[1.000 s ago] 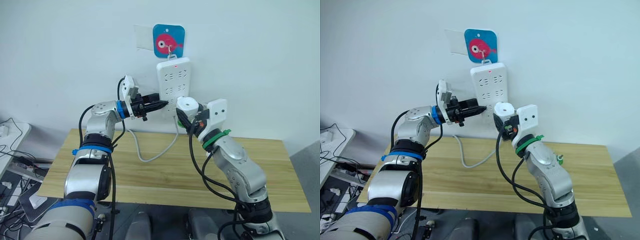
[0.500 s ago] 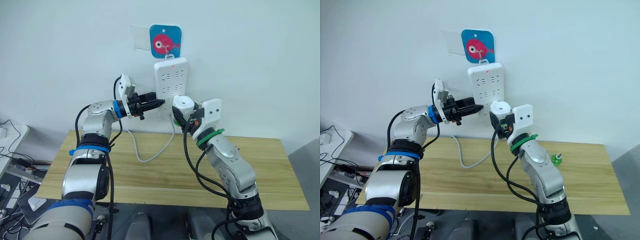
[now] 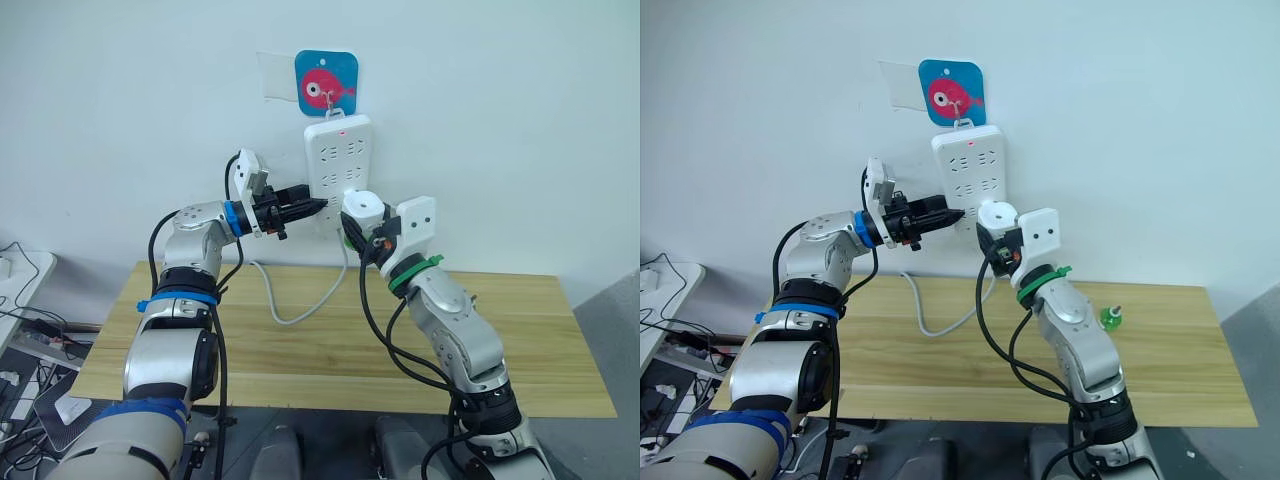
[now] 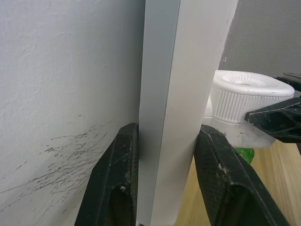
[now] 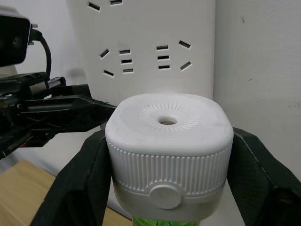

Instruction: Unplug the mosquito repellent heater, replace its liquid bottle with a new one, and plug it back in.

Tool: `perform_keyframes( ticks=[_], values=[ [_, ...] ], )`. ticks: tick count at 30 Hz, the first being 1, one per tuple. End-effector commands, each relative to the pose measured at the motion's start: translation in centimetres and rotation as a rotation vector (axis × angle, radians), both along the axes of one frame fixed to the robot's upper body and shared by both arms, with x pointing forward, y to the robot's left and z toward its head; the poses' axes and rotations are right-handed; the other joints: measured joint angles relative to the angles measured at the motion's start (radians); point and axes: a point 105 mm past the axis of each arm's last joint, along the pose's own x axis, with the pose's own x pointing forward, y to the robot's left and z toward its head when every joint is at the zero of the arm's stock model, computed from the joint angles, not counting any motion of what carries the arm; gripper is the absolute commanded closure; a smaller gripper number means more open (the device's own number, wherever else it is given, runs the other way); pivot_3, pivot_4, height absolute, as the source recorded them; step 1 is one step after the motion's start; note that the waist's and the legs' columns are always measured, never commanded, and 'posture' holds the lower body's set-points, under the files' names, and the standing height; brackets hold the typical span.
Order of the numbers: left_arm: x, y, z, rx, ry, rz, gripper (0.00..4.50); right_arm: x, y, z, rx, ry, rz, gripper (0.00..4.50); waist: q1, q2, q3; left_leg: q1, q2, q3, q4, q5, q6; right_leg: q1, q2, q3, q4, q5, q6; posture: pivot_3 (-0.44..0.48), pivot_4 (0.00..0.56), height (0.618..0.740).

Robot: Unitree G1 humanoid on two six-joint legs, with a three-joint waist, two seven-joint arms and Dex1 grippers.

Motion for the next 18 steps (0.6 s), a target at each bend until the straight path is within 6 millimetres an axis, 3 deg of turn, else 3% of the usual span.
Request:
perform_keyframes(
  ticks=[1,10,18],
  values=[
    [-0.8,-1.7,1.0,0.011,-0.067,-0.086,3.16,-1.4,-0.2,1.6,-0.001,-0.043,0.025,0.06,0.009,-0.001,0.001,-0.001,0.000,0.000,0.000,0.000,0.000,0.000,0.000,0.000,-0.002,0.000,-0.001,-0.009,0.162,0.740],
    [-0.7,-1.4,0.7,0.024,-0.068,-0.074,3.16,-6.4,-3.8,1.2,-0.106,0.054,0.075,0.06,0.018,-0.001,0.000,-0.007,0.000,-0.004,-0.002,-0.001,0.001,-0.001,-0.001,-0.005,-0.010,-0.002,-0.003,-0.029,0.161,0.740],
    [-0.3,-1.1,0.6,0.030,-0.059,-0.056,3.16,-8.0,-6.1,1.8,-0.164,0.084,0.134,0.06,0.016,-0.001,0.000,-0.006,0.000,-0.005,-0.002,-0.001,0.001,0.000,0.000,-0.006,-0.008,-0.002,-0.003,-0.043,0.150,0.740]
  ],
)
